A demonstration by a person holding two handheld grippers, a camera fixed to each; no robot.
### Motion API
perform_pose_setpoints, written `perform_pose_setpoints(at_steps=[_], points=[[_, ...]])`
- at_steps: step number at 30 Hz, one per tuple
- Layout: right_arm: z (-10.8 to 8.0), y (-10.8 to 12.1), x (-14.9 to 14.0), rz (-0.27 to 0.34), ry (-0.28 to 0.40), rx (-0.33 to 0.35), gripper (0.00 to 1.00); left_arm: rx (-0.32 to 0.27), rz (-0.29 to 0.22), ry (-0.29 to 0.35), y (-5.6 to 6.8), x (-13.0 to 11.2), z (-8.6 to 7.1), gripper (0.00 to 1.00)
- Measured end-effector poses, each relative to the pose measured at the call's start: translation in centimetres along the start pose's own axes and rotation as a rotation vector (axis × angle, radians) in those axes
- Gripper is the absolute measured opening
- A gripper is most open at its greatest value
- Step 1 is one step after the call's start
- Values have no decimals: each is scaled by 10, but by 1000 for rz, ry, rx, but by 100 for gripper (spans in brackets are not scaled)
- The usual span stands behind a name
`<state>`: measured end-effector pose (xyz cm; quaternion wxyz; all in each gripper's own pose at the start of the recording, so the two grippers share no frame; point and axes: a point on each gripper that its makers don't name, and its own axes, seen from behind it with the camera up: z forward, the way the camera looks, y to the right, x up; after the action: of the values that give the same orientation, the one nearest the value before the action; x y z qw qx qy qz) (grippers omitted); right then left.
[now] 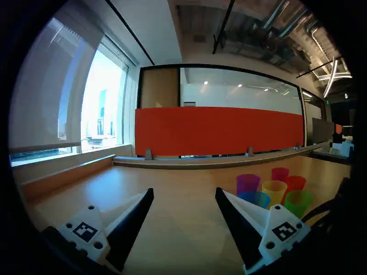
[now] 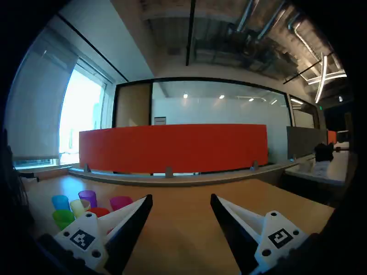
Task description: Pour water
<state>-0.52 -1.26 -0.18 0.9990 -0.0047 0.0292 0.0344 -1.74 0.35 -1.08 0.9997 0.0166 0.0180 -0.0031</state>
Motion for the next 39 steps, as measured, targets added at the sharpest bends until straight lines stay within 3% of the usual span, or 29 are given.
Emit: perform_pose_setpoints(at_steps=[18,39], points=[[0,18,-20,19,-12,-2,98,0,0,0,-1,0,0,100],[2,16,-30,-8,-46,-6,98,0,0,0,-1,1,0,100]])
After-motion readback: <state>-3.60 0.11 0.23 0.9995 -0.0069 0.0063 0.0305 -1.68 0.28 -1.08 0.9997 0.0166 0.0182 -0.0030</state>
